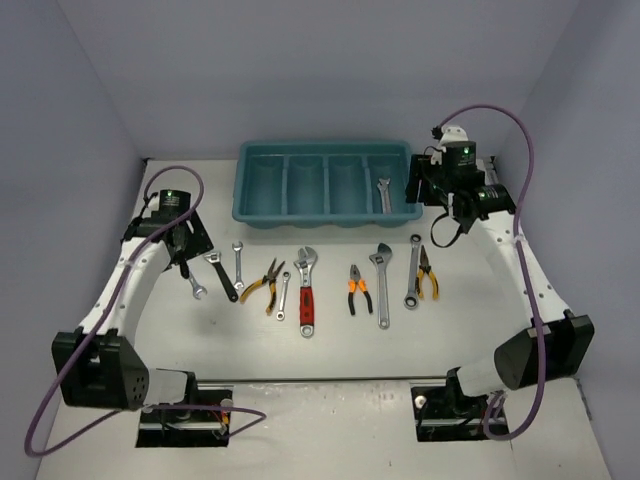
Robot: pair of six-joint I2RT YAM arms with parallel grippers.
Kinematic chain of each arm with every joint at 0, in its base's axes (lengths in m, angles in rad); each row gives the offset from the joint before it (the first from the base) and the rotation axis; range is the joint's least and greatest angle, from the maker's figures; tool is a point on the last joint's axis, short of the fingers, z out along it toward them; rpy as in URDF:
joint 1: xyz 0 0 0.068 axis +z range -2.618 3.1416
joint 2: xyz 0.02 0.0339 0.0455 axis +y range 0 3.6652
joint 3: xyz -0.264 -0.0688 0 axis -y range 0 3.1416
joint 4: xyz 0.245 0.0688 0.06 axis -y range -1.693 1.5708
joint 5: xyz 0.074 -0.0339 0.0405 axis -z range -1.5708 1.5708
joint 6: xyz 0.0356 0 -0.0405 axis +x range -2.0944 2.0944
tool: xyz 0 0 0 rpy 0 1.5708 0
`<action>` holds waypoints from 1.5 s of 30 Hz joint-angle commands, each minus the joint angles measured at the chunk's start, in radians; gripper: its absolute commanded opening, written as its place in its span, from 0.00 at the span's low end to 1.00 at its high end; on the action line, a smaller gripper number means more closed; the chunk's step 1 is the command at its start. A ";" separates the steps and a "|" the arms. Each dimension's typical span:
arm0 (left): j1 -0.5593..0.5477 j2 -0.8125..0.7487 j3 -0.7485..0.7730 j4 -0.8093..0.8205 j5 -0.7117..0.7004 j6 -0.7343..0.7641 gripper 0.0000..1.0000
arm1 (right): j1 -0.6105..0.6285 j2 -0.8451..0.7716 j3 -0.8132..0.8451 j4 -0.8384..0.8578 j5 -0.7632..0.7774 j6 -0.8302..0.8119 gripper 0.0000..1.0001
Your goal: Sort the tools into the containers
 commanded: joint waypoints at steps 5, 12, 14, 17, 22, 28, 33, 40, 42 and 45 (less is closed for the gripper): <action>0.042 0.227 0.033 0.146 -0.009 0.053 0.70 | 0.005 -0.189 -0.181 0.029 -0.056 0.040 0.58; 0.112 0.282 -0.029 0.254 0.034 0.068 0.65 | 0.005 -0.273 -0.269 0.028 -0.094 0.042 0.58; 0.132 0.294 -0.060 0.298 0.063 0.076 0.64 | 0.005 -0.288 -0.285 0.027 -0.102 0.045 0.58; 0.167 0.315 -0.108 0.366 0.104 0.084 0.62 | 0.005 -0.296 -0.298 0.027 -0.127 0.055 0.58; 0.202 0.349 -0.154 0.456 0.151 0.084 0.55 | 0.005 -0.299 -0.314 0.027 -0.152 0.061 0.59; 0.213 0.409 -0.139 0.491 0.161 0.080 0.45 | 0.004 -0.292 -0.317 0.027 -0.185 0.057 0.59; 0.213 0.443 -0.122 0.450 0.135 0.070 0.33 | 0.004 -0.291 -0.316 0.025 -0.185 0.058 0.60; 0.213 0.449 -0.148 0.436 0.159 0.033 0.01 | 0.005 -0.279 -0.313 0.025 -0.212 0.070 0.61; 0.213 0.441 -0.148 0.426 0.178 0.026 0.00 | 0.006 -0.273 -0.309 0.026 -0.233 0.069 0.61; 0.213 0.405 -0.146 0.406 0.202 0.013 0.00 | 0.015 -0.267 -0.304 0.027 -0.273 0.067 0.61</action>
